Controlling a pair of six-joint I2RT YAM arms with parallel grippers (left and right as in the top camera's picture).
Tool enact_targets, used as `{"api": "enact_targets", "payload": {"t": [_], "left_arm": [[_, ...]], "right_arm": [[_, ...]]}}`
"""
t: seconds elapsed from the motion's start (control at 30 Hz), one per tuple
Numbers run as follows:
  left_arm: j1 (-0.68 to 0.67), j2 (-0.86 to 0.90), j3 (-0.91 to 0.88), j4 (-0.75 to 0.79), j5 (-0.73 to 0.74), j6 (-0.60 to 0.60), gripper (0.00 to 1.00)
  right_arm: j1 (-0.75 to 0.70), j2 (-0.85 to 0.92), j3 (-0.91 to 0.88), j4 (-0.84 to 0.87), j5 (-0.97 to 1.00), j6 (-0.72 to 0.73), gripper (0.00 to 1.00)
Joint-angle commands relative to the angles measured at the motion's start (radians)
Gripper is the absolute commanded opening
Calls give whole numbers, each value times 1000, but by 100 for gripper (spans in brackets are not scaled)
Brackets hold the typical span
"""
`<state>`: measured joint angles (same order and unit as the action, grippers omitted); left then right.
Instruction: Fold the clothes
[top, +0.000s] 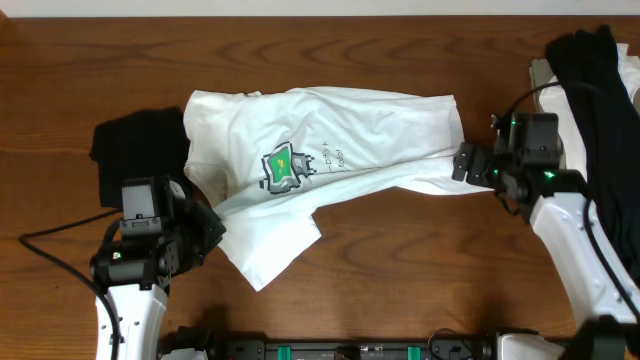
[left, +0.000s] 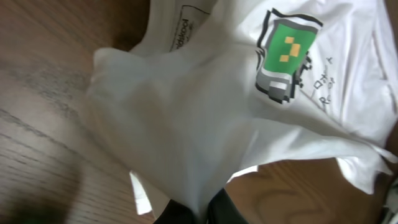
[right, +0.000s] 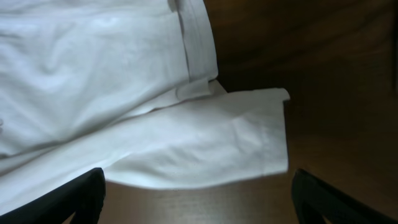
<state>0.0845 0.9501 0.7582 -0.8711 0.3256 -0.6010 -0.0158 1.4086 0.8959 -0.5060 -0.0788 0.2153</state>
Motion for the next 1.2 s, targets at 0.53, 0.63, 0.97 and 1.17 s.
{"api": "enact_targets", "payload": {"t": [0.53, 0.63, 0.97, 1.17], "left_arm": [[7, 37, 12, 1, -137, 33, 6], [7, 37, 12, 17, -137, 33, 6], [7, 37, 12, 30, -136, 33, 6], [7, 37, 12, 30, -136, 33, 6]], "right_arm": [[-15, 155, 19, 127, 192, 91, 94], [-25, 158, 19, 152, 211, 180, 92], [-48, 238, 19, 188, 158, 375, 89], [-49, 306, 19, 182, 126, 375, 88]]}}
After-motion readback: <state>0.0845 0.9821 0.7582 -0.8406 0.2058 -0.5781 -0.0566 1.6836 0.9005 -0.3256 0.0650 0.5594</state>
